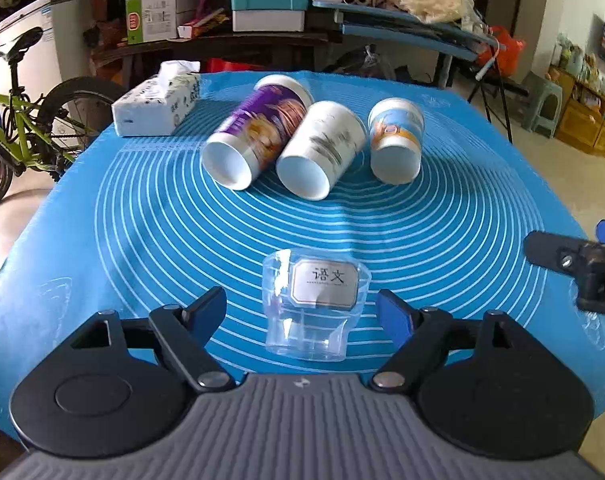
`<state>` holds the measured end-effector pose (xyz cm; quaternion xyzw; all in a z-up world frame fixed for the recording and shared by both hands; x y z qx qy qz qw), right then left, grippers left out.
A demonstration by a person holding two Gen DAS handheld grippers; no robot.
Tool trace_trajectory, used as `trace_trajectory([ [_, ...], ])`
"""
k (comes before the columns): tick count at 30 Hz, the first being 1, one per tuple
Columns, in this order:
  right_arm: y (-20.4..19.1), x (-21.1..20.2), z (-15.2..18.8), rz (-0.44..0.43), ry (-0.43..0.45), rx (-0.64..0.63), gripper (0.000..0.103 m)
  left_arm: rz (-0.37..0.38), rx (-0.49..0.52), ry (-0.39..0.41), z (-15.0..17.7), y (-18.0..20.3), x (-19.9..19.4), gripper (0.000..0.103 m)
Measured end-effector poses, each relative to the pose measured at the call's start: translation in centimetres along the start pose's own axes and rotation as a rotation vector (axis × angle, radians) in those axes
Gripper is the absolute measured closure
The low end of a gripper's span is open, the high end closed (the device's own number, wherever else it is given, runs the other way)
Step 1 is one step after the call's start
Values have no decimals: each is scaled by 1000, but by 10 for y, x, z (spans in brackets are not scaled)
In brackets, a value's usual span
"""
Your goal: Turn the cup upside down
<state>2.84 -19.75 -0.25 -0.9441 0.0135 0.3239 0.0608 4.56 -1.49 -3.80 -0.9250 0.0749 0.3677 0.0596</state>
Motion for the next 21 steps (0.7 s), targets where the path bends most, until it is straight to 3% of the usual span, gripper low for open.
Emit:
trace_trajectory([
  [2,-3,-1,-3,0,4,-25,0,6,-12,11,-2,-2,-7,11],
  [10,-32,-12,-21,4,43,-257,0,-18,-26,72,-2,-21,-36,6],
  [15,-66,-15,-27,29,65,-515,0,-70,-61,70,4,-44,-39,6],
  [21,-118,-14,-20,88,82,-968,1,-139,-96,72,12,-71,-39,6],
])
Point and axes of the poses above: each gripper's, at about its wrist camera, not at the fingertips, and x roughly the way its jaws point, y to its right, z to its underside, the point moved 1 cm from there along x, roughly the way its jaws point, and after that the axes turned 8 degrees about x, right-handed, at the moved point
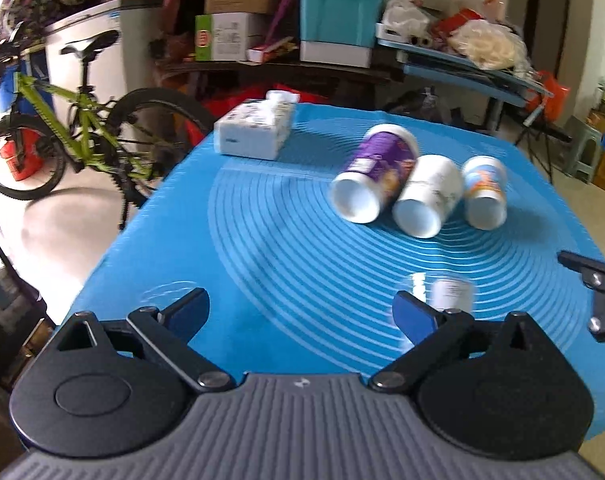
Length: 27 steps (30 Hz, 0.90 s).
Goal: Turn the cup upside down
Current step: 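Roll the right tool to turn the clear cup over, rim down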
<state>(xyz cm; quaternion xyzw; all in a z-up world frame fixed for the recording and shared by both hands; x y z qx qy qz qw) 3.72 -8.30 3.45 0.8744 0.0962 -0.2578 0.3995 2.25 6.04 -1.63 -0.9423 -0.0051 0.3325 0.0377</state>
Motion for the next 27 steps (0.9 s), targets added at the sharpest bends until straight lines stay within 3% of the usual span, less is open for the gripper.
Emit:
trace_trajectory([
  [7,-53,4,-18,61,15,-517,2,-33,-15,-5,6,-17,5,6],
  [11,-86,7,-10,105,26,-868,2,-36,-23,-17,11,-22,10,6],
  [15,-111,7,1,101,26,-1118,2,-42,-22,-24,16,-27,14,6],
  [22,-137,1,15,18,20,-1435,1,-32,-39,-38,20,-35,19,6],
  [27,-155,3,23,-44,25,-1575,2,-25,-51,-45,22,-38,22,6],
])
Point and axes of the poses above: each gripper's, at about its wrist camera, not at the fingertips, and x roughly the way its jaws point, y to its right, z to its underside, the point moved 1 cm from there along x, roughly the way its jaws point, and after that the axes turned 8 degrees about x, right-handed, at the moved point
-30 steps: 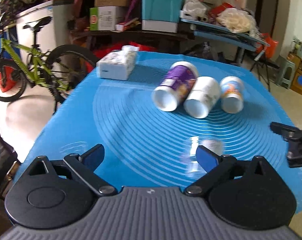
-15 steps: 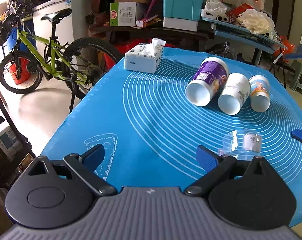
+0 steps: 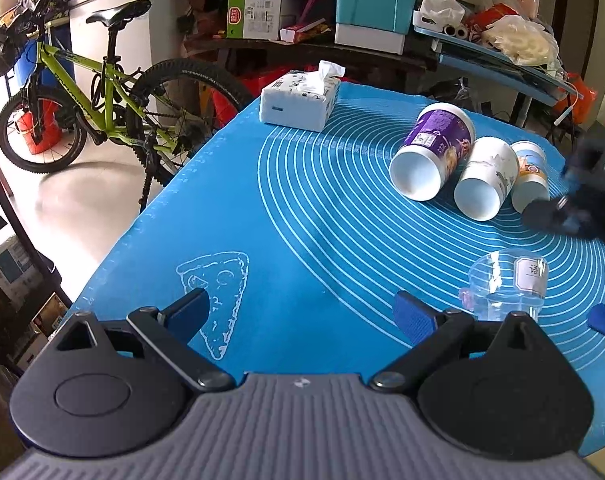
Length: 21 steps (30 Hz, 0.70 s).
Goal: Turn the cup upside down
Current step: 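Roll the right tool to turn the clear cup over, rim down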
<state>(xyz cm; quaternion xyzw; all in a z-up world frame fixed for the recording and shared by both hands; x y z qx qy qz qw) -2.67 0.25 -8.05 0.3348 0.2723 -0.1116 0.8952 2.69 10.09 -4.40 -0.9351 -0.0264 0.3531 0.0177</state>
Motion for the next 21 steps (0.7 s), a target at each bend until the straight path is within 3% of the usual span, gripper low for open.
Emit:
trace_trajectory([
  [11,3,28,-10,-143,47,-30,17,9,-19,-22,1,-6,10,6],
  [15,2,38,-6,-133,58,-18,25,13,-19,-31,2,-6,14,6],
  [19,6,41,-4,-90,60,3,45,14,-19,-36,2,-6,15,6],
  [21,8,42,-4,-89,61,19,45,14,-21,-38,2,-6,16,6],
])
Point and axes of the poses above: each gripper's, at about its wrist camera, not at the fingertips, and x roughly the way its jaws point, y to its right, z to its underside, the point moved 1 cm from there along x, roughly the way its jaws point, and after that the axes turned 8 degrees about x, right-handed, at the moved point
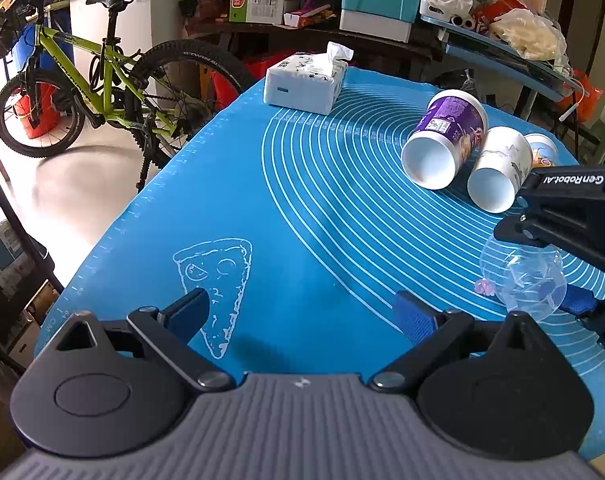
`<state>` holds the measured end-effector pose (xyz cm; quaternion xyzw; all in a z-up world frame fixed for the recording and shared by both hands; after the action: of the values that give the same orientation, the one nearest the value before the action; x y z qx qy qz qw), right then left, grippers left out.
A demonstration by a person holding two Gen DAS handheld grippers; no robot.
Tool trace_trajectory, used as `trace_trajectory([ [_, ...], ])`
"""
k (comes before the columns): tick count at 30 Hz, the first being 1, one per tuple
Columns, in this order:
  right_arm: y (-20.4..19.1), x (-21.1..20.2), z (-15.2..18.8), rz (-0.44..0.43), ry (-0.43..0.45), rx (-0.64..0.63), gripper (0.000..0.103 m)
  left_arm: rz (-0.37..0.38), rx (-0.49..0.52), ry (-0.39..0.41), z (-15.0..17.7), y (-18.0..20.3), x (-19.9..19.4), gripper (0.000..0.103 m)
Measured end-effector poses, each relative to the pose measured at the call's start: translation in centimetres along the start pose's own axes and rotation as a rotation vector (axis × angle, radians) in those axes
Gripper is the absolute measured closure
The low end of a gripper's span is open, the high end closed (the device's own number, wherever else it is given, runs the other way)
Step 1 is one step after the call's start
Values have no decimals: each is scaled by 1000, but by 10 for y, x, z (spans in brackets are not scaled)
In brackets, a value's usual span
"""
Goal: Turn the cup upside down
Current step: 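Roll the right tool to turn the clear cup over, rim down, then lower the inverted clear cup onto the mat and open the right tool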
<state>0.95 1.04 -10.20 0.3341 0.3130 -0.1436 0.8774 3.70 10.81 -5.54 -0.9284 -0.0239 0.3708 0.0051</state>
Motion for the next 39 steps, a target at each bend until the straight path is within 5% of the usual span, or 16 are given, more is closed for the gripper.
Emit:
trace_trajectory([
  [6,5,-2,9,-13,26,82,49,9,-5,-1,-1,1,0,6],
  [10,19,-4,25,-44,61,245,49,14,5,6,-3,4,-1,6],
  [18,46,-8,82,-141,144,753,49,43,31,31,-13,15,-4,6],
  [25,31,0,150,-269,156,1243,49,82,75,50,-25,34,-4,6],
  [33,-21,14,191,-417,199,1651,48,137,111,33,-27,61,1,6],
  [39,-34,28,196,-456,209,1774,48,149,144,27,-26,76,1,6],
])
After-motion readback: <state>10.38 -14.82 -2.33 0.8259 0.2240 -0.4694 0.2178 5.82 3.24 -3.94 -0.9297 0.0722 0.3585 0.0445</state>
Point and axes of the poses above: each gripper's, at about its wrist camera, not at the fingertips, and x roughly the way its jaws point, y to its right, z to its underside, the point moved 1 cm from there along x, roughly the way its jaws point, and after that the axes turned 8 degrees about x, right-handed, at the moved point
